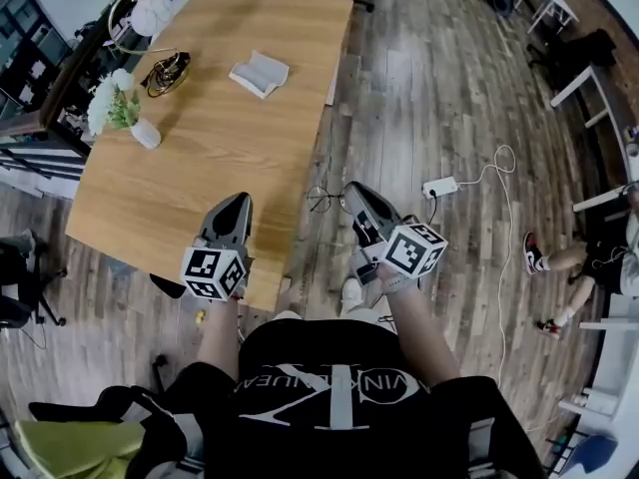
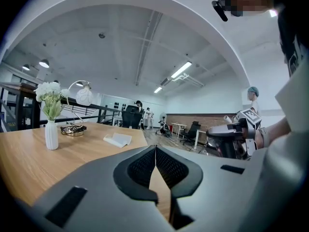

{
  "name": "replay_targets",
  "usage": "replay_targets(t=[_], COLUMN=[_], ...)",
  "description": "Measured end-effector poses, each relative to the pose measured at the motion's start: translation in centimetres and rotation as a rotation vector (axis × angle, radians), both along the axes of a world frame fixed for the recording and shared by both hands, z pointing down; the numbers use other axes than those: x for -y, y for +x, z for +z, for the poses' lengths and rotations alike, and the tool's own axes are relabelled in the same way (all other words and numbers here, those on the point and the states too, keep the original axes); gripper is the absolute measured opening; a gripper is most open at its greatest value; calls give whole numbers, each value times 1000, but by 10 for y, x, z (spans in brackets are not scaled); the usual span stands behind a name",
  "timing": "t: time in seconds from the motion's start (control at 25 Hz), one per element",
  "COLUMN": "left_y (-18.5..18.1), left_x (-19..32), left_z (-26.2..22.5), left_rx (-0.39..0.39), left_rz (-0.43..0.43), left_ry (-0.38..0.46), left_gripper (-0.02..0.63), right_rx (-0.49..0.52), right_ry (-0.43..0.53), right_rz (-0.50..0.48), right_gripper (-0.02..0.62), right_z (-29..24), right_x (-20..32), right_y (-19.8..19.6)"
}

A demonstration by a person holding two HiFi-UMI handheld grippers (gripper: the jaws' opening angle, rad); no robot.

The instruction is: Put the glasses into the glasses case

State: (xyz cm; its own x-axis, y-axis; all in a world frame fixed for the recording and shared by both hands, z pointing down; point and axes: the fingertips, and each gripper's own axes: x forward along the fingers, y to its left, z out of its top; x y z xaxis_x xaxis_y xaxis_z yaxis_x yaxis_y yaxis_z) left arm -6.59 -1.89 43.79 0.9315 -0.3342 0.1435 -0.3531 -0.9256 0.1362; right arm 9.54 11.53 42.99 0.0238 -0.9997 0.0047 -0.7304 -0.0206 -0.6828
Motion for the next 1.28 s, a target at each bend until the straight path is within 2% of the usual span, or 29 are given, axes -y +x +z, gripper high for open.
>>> replay_targets(t=[0.28,0.8,0.96,1.28], left_y=[24,47,54,67], left_x=[8,0,-9,-23], left_z=[-7,-2,4,-6], left_rx=[22,9,18,50], left_rz=[-99,-302,-324,-342], left_ry=[4,3,0,19], left_gripper=[18,18,18,18], right_rx=[15,-10,-20,24], right_ry=[5,-7,-6,-22], right_rz=[-88,-246,-258,-280], right_gripper=[40,40,40,40], right_z=[-10,-8,-4,-1], right_x=[26,46,49,49], right_y=[40,81,89,104])
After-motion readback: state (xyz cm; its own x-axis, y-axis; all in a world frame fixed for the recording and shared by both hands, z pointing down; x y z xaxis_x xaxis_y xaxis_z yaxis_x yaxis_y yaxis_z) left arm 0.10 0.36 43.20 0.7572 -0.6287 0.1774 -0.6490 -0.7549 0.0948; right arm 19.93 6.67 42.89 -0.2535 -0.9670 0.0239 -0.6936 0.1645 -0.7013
